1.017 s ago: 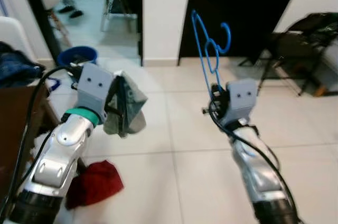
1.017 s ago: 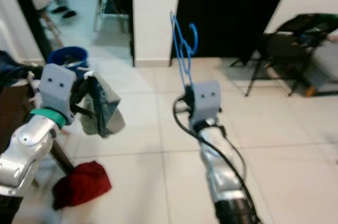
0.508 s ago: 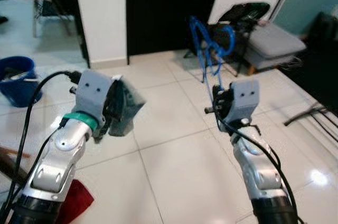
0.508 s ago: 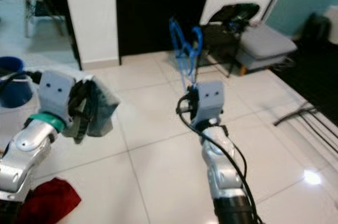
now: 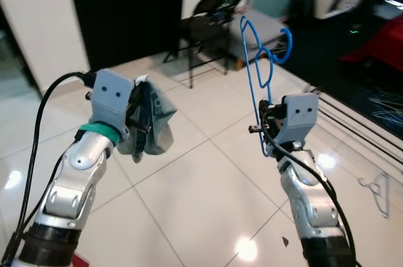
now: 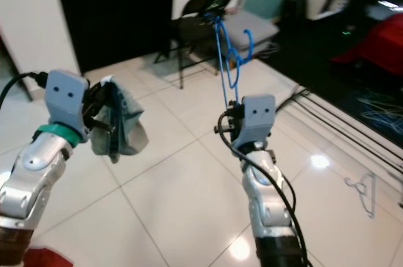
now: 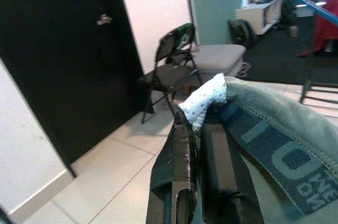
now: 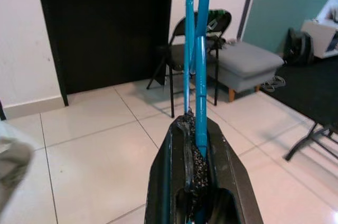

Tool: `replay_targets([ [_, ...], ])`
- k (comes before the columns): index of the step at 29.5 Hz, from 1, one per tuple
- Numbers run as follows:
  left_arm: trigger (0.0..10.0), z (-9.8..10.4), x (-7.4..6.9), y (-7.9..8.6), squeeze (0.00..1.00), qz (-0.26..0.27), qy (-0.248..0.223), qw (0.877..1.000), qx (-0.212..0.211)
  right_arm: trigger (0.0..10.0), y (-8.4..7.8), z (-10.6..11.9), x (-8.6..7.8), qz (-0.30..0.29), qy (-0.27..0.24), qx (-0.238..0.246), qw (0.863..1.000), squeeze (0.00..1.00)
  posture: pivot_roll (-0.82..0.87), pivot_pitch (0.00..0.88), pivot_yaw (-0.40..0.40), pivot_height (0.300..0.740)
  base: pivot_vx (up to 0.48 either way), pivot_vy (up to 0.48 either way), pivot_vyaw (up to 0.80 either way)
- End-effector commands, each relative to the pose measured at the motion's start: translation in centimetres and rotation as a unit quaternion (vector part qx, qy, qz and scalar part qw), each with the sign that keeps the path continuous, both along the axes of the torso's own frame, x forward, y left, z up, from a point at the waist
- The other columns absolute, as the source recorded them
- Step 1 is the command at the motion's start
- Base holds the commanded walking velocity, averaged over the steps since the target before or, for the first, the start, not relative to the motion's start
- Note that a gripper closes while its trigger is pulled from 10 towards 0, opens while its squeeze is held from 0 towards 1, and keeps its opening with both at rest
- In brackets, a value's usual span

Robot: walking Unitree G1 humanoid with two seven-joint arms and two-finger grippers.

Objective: Hang hanger

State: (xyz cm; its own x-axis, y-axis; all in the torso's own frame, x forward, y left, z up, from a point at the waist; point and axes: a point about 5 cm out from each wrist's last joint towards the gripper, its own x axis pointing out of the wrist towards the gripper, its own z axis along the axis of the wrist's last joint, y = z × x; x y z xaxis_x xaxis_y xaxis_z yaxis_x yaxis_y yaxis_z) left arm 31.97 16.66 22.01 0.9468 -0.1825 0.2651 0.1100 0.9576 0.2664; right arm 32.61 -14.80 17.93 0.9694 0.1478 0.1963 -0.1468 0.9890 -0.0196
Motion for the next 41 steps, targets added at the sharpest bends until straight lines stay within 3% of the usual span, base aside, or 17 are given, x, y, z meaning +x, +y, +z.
replay_targets([
  [1, 10.0, -0.3, 0.01, -0.24, 0.0, -0.001, 0.0, 1.0, 0.003, 10.0, -0.06, -0.16, -0.14, -0.002, 0.004, 0.007, 1.0, 0.0, 0.02, 0.035, 0.016, 0.74, 0.454, 0.0, -0.78],
  [35, 10.0, 0.03, 0.38, -0.62, 0.0, -0.008, -0.007, 1.0, -0.001, 10.0, -0.07, 0.02, 0.0, -0.009, -0.001, 0.009, 1.0, 0.0, 0.01, 0.038, 0.021, 0.74, 0.455, 0.0, -0.78],
  [41, 10.0, 0.06, 0.41, -0.62, 0.0, -0.007, -0.008, 1.0, -0.001, 10.0, -0.04, 0.18, -0.03, -0.009, -0.008, -0.003, 1.0, 0.0, 0.01, 0.038, 0.022, 0.74, 0.453, 0.0, -0.09],
])
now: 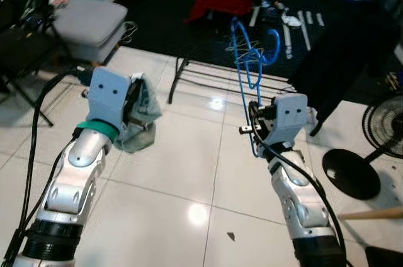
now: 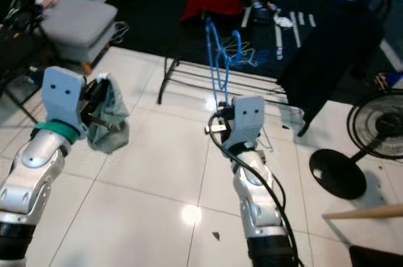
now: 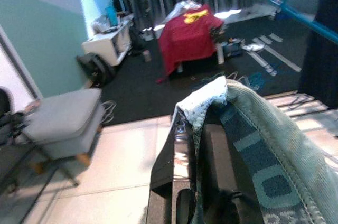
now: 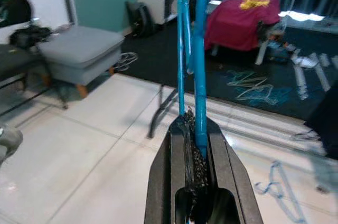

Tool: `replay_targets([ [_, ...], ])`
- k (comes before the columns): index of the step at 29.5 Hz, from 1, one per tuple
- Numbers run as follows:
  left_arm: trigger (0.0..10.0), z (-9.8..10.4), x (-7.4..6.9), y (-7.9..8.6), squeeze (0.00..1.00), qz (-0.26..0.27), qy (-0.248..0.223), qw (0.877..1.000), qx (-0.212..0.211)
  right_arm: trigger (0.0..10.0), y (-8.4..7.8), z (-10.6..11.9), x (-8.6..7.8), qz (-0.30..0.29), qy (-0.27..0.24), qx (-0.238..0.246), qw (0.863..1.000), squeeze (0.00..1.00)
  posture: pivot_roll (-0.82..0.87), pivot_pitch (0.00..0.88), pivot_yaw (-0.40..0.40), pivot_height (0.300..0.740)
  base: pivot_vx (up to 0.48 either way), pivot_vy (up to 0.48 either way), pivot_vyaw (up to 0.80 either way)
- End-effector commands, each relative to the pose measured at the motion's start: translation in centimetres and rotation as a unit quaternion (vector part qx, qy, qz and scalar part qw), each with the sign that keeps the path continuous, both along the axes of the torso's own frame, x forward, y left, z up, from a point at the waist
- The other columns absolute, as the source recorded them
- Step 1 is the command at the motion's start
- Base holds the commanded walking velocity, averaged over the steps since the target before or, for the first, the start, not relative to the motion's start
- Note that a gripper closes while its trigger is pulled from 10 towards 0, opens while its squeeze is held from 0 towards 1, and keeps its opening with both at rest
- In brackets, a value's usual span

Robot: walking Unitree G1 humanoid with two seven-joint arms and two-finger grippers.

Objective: Hang hanger

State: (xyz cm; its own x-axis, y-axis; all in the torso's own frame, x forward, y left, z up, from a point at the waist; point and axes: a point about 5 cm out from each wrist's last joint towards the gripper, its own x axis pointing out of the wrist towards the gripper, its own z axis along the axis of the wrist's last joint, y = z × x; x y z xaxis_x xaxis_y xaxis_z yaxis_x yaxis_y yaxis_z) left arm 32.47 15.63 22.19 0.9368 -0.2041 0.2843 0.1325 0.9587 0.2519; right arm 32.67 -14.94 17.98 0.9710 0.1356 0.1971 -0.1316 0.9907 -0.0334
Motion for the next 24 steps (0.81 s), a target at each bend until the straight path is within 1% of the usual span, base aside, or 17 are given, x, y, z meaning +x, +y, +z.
replay_targets([
  [1, 10.0, -0.1, -0.08, 0.38, 0.0, 0.006, 0.0, 1.0, 0.007, 10.0, 0.11, 0.15, -0.09, 0.0, -0.008, 0.004, 1.0, 0.0, 0.01, 0.039, 0.022, 0.74, 0.45, 0.0, 0.0],
  [14, 10.0, -0.1, -0.06, 0.36, 0.0, 0.005, -0.001, 1.0, 0.008, 10.0, 0.17, 0.12, -0.15, -0.001, -0.008, 0.006, 1.0, 0.0, 0.01, 0.038, 0.022, 0.74, 0.453, 0.0, 0.0],
  [17, 10.0, -0.41, -0.17, 0.42, 0.0, 0.008, -0.001, 1.0, 0.02, 10.0, 0.39, 0.15, -0.15, 0.004, -0.01, 0.008, 1.0, 0.0, 0.02, 0.038, 0.015, 0.74, 0.454, 0.0, 0.0],
  [24, 10.0, -0.57, -0.23, 0.4, 0.0, 0.011, 0.0, 1.0, 0.02, 10.0, 0.66, 0.25, -0.03, 0.016, -0.011, 0.005, 1.0, 0.0, 0.02, 0.038, 0.011, 0.74, 0.454, 0.0, 0.0],
])
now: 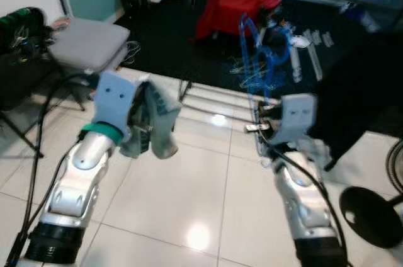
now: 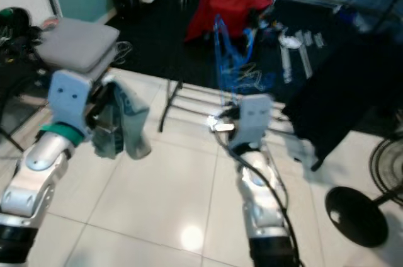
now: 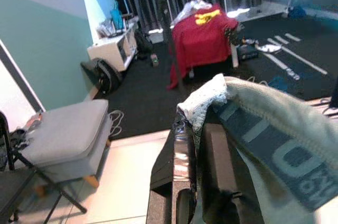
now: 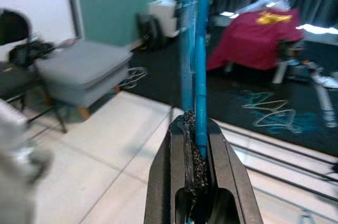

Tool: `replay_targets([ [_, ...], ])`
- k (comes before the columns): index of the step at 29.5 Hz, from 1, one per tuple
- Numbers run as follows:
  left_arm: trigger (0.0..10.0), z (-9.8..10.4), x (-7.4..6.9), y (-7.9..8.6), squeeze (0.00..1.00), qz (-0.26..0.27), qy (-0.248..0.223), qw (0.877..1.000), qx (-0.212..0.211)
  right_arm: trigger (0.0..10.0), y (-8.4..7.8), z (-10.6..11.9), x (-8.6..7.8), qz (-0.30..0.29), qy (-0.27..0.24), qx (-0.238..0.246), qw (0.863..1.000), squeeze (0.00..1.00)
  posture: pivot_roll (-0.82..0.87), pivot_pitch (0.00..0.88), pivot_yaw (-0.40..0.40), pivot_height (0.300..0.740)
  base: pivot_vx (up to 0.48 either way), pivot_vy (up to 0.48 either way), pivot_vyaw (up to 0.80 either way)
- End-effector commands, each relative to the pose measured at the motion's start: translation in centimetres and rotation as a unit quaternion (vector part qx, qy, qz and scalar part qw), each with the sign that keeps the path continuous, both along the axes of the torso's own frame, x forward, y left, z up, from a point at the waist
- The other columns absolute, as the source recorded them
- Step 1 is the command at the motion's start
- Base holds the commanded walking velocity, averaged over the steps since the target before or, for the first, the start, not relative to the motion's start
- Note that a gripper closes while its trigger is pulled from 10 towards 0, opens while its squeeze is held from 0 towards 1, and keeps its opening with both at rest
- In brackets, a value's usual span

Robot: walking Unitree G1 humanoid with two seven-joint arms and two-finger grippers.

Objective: Hang hanger

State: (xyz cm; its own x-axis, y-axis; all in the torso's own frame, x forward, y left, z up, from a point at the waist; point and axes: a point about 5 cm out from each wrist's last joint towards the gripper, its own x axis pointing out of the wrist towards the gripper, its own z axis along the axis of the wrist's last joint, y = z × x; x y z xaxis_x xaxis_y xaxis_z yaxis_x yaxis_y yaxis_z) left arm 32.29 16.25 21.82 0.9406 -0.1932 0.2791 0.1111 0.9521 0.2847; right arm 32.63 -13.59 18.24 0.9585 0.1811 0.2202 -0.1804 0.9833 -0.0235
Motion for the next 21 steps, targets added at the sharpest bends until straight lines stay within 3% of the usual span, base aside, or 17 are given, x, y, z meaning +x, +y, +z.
replay_targets([
  [1, 10.0, -0.2, -0.06, -0.22, 0.0, 0.0, 0.001, 1.0, 0.003, 10.0, -0.65, 0.04, 0.01, -0.006, -0.002, -0.01, 1.0, 0.0, 0.02, 0.037, 0.011, 0.74, 0.454, 0.0, 0.0],
  [16, 10.0, 0.13, 0.2, -0.58, 0.0, -0.008, -0.003, 1.0, 0.0, 10.0, -0.57, 0.03, -0.08, -0.004, -0.005, -0.012, 1.0, 0.0, 0.01, 0.028, 0.018, 0.74, 0.45, 0.0, 0.0],
  [21, 10.0, 0.11, 0.22, -0.62, 0.0, -0.011, -0.003, 1.0, 0.0, 10.0, -0.85, -0.08, 0.01, -0.013, 0.0, -0.002, 1.0, 0.0, 0.01, 0.025, 0.021, 0.74, 0.448, 0.0, -0.75],
])
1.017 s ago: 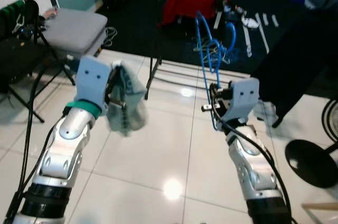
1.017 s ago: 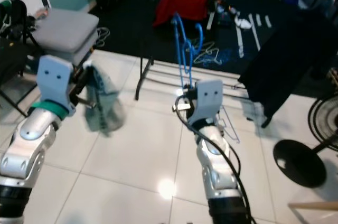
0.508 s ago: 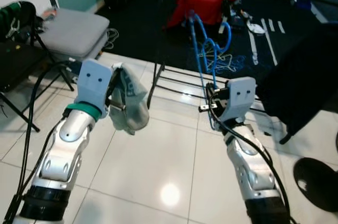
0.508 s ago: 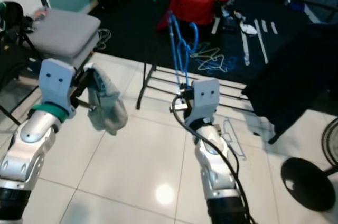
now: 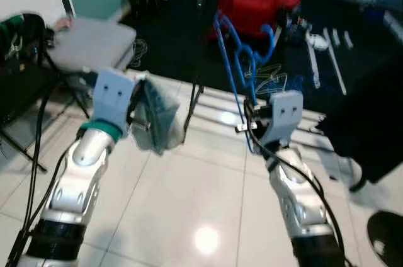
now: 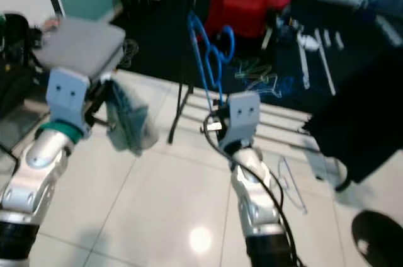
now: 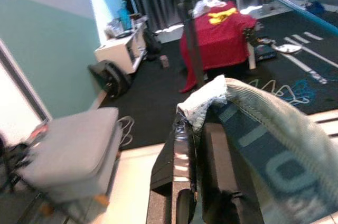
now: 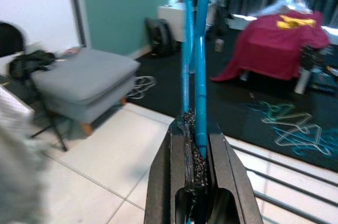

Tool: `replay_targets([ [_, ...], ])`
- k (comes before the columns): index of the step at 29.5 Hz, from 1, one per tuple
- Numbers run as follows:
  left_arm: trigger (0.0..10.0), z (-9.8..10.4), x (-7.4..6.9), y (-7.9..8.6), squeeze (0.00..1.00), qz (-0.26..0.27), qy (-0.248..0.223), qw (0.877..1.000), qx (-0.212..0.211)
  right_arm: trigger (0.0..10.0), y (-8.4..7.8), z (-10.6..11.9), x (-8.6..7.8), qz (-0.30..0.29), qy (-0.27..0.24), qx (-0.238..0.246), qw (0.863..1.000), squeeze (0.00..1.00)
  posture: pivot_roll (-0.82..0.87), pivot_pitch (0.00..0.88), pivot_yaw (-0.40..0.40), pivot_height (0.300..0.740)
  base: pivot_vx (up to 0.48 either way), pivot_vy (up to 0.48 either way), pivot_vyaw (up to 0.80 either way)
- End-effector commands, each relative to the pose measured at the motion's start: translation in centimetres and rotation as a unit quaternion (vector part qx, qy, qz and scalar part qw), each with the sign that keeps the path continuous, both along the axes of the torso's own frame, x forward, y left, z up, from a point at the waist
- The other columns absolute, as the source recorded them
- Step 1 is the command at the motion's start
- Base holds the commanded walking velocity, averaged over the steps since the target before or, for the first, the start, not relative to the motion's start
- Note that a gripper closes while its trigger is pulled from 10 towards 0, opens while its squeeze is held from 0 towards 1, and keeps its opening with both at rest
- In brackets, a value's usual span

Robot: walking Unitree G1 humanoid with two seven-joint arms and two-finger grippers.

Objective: Hang hanger

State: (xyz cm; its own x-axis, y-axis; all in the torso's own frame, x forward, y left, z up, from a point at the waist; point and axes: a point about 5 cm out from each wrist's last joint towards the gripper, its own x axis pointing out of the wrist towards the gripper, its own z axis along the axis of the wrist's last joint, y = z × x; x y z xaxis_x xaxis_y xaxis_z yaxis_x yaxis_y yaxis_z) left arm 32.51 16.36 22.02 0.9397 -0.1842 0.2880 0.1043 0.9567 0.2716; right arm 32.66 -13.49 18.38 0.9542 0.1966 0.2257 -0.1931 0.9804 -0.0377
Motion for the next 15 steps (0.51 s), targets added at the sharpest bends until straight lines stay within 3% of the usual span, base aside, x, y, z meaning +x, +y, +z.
replay_targets([
  [1, 10.0, -0.08, 0.02, -0.71, 0.0, -0.013, 0.0, 1.0, 0.008, 10.0, -1.01, -0.23, 0.0, -0.02, 0.004, 0.005, 1.0, 0.0, 0.01, 0.024, 0.022, 0.74, 0.45, 0.0, -0.77],
  [12, 10.0, 0.02, 0.14, -0.74, 0.0, -0.015, -0.001, 1.0, 0.009, 10.0, -1.0, -0.25, 0.03, -0.021, 0.004, 0.003, 1.0, 0.0, 0.01, 0.025, 0.026, 0.74, 0.45, 0.0, -0.77],
  [15, 10.0, 0.09, 0.17, -0.74, 0.0, -0.015, -0.002, 1.0, 0.009, 10.0, -1.06, -0.25, -0.02, -0.021, 0.002, -0.004, 1.0, 0.0, 0.01, 0.027, 0.027, 0.74, 0.449, 0.0, 0.0],
])
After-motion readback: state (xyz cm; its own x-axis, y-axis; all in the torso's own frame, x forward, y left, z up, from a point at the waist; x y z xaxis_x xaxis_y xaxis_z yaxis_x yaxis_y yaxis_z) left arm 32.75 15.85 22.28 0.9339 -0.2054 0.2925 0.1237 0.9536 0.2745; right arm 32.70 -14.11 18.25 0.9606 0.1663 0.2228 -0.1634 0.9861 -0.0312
